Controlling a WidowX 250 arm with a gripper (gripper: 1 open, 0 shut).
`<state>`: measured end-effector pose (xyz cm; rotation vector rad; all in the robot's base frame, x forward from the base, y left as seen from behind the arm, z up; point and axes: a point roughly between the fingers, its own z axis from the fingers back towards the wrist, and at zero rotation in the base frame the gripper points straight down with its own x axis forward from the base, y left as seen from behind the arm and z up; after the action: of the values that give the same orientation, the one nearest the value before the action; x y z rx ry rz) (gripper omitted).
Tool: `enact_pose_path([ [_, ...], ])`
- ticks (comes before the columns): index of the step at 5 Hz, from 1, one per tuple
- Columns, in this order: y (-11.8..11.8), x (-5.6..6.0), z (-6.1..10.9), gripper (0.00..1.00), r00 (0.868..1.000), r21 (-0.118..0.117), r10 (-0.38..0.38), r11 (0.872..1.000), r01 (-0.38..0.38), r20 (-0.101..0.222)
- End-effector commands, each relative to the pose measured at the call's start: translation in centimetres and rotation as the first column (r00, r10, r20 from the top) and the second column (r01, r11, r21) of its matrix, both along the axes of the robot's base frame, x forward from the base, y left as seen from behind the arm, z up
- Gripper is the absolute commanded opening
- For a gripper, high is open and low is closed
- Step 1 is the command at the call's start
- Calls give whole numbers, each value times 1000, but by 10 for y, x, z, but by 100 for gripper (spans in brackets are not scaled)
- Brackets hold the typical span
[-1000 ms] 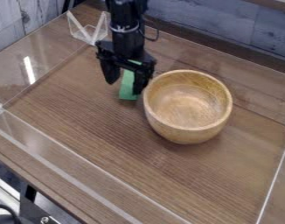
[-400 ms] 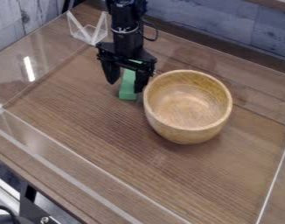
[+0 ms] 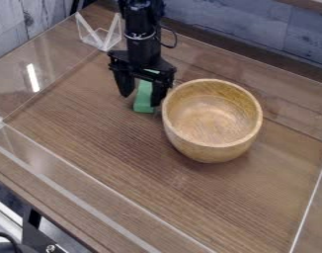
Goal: Put green stick into wooden bowl
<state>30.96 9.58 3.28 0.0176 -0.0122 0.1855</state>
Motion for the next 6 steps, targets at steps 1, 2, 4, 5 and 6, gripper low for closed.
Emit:
enact_pose_path([
  [1,6,10,16,100,999,10,10,1000,-11,51],
  [2,6,8,18,100,999,6,12,1000,-12,47],
  [4,4,6,19,100,999,-1,17,1000,-17,39],
  [5,4,6,20,100,999,-3,19,1000,-19,36],
  [6,2,6,21,100,999,-7,21,1000,-21,34],
])
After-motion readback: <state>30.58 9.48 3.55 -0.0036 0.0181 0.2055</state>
